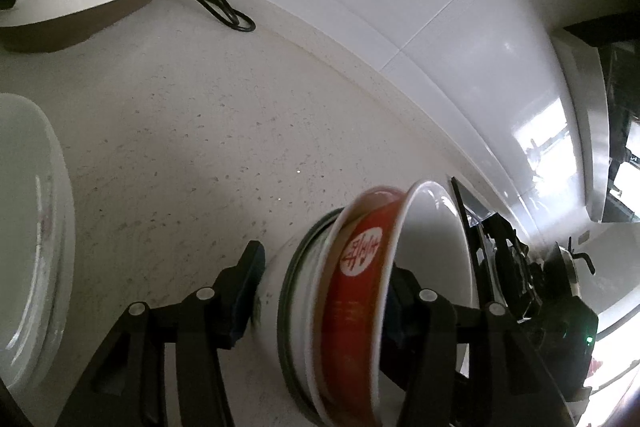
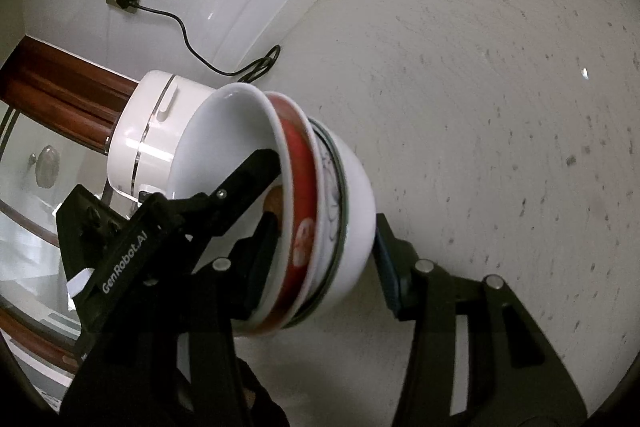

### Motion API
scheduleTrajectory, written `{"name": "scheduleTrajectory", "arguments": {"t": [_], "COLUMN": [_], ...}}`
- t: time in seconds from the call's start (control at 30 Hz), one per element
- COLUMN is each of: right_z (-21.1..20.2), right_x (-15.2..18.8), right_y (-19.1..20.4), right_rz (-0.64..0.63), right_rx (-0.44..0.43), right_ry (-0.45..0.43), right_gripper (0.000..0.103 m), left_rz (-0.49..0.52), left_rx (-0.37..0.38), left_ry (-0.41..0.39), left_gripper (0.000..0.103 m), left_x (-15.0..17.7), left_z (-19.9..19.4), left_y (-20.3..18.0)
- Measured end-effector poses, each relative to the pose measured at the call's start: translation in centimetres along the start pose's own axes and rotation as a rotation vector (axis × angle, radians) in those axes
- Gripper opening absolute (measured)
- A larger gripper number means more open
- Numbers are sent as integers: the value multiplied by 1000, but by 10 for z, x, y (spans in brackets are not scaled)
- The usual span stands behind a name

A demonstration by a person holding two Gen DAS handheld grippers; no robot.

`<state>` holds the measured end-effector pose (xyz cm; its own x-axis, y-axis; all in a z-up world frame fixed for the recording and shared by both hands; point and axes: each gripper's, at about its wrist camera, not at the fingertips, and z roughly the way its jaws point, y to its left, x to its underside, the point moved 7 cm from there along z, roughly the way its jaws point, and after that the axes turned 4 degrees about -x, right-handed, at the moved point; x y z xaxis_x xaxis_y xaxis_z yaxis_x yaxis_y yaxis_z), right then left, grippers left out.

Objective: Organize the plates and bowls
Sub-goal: 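Grip the nested bowl stack with both grippers and lift it, then lower the bowl stack with both grippers onto the flower plate stack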

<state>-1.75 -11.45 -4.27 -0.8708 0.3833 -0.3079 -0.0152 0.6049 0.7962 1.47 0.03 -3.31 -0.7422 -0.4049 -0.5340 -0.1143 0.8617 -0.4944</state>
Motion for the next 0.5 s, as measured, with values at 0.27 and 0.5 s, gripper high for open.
{"name": "scheduleTrajectory", "arguments": {"t": [0.27, 0.5], "right_z": [-6, 2], "right_x": [5, 13], "right_y": [20, 74], "right_rz": [-19, -110], "right_rx": [-5, -40], "right_ry": [-37, -16], "right_gripper": [52, 52], "left_rz": [18, -23], "left_rx": [19, 18], "left_ry": [-42, -128], "left_gripper": [59, 65], "left_x": [-4, -21], "left_z": [-27, -79], "left_y": [-7, 18]}}
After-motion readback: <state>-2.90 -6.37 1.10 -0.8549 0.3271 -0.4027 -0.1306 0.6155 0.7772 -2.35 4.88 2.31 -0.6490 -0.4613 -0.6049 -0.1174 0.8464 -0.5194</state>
